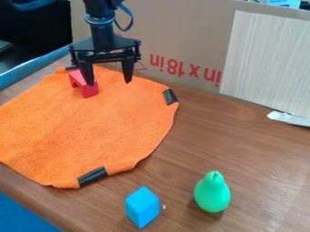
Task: Fold cloth from top right to bottom left
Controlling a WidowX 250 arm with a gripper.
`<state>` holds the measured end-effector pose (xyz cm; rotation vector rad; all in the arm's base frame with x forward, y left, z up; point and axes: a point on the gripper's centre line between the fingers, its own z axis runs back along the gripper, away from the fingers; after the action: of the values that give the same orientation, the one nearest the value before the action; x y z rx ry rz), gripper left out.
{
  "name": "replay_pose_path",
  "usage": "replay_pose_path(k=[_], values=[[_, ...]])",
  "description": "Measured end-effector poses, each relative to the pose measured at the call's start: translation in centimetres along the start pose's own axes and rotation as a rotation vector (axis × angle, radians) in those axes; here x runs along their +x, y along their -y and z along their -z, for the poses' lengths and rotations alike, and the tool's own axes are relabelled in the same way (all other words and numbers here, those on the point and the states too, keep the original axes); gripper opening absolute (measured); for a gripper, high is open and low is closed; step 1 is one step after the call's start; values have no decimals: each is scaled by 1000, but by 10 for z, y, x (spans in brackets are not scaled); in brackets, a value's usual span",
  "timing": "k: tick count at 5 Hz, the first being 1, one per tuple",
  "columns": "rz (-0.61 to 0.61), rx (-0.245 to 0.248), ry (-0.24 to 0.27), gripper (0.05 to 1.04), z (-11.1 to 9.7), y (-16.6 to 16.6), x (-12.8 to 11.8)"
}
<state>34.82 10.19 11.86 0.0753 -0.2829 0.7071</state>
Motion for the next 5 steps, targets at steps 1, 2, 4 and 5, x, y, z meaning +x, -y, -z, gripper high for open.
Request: replay_pose_path(k=[1,2,4,5], values=[[3,12,-39,999,12,-1,-6],[42,16,-80,1000,22,-5,-23],[207,-2,-93,999,19,-14,-44],[412,-35,-106,999,12,-22,-50]])
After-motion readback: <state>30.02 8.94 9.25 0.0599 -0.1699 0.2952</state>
